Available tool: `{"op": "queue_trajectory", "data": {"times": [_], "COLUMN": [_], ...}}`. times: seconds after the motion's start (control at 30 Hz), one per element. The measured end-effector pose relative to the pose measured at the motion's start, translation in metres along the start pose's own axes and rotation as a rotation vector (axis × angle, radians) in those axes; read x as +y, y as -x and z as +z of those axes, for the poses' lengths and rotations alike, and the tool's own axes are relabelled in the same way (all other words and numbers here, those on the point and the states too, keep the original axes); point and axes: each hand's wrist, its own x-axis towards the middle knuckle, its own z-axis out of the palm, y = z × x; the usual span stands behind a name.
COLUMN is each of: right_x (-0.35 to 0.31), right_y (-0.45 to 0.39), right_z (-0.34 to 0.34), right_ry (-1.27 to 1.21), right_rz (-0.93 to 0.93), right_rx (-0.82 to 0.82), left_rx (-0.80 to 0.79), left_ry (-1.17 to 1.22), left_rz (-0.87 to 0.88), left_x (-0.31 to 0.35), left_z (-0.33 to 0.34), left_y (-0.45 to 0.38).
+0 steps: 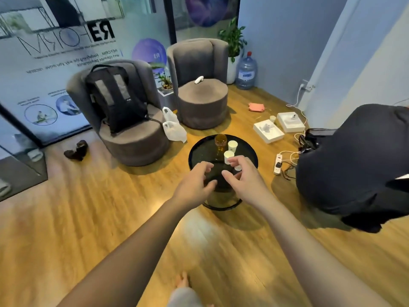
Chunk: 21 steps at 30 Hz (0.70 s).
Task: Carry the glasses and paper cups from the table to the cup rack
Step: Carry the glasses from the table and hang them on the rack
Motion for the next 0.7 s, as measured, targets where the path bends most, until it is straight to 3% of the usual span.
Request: {"op": "queue_trajectory", "data": {"times": [0.3, 0.7], "right_x": [0.058, 0.149], "right_y": [-0.173, -0.432], "right_z": [0.015, 0.078], "right_ry": [0.01, 0.113], "right_rz": [0.106, 0.245], "right_rx": [0.006, -0.103], "left_rx": [-0.084, -0.288], "left_ry": [0.066, 0.14], "left_rz": [-0.082, -0.196], "left_x": [-0.059, -0.166], "left_z": [0.016, 0.076], "left_y": [-0.205, -0.479]}}
